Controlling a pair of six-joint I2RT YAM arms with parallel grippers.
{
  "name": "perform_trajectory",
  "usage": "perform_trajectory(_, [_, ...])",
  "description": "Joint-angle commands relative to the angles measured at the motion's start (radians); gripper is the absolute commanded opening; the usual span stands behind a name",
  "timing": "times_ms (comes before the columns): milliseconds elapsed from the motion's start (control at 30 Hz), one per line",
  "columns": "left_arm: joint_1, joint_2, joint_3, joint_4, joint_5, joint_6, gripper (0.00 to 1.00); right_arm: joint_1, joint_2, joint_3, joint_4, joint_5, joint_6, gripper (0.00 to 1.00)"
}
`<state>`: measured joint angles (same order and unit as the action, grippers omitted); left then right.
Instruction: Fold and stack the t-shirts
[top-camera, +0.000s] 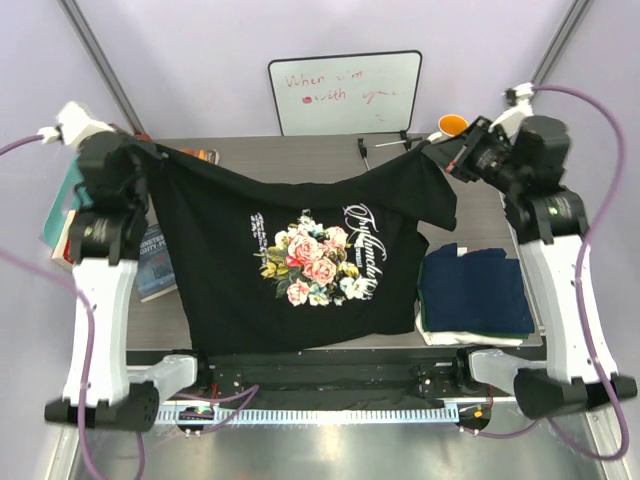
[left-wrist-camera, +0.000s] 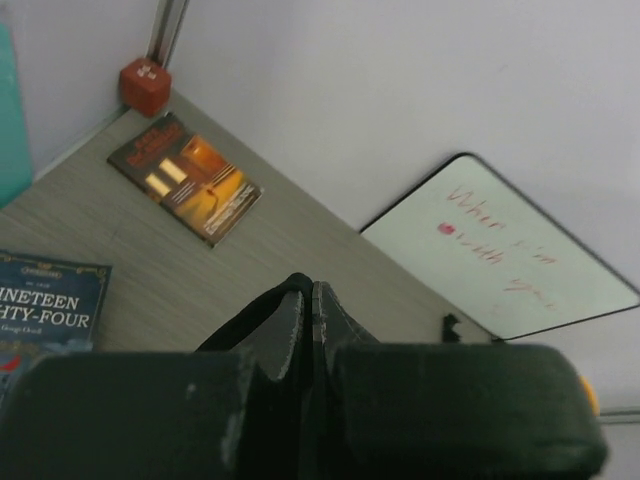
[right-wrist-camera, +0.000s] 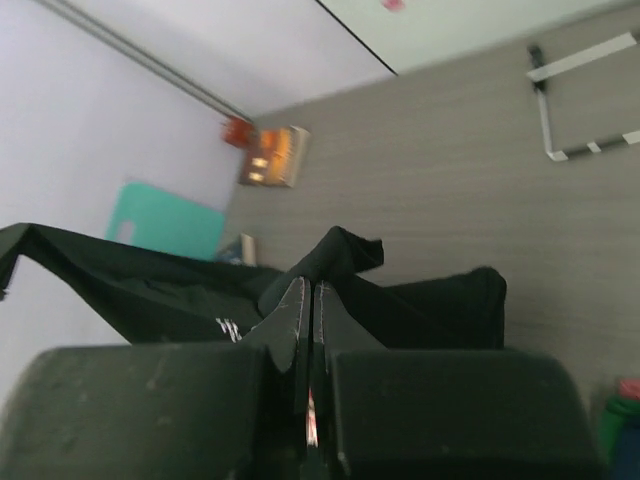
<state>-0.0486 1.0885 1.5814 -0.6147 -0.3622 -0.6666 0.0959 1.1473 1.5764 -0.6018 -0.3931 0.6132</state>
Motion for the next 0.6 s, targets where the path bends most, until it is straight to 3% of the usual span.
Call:
perform_trajectory(0, [-0.002,0.092,-0.072,0.122,-0.055,0.027,0.0,-0.002,0.076,-0.059,0.042,0.089,-0.061,0.01])
perform_trajectory(233, [0.0,0.258,-0.127,0.234,-0.084,0.027,0.0,-0.001,0.205,-0.184,0.212,0.132,-0.061,0.01])
perform_trajectory(567, [0.0,0.528,-0.003,0.262,-0.02,0.022,0.0,-0.001,0.506,-0.187,0.319,0.109,-0.041,0.01])
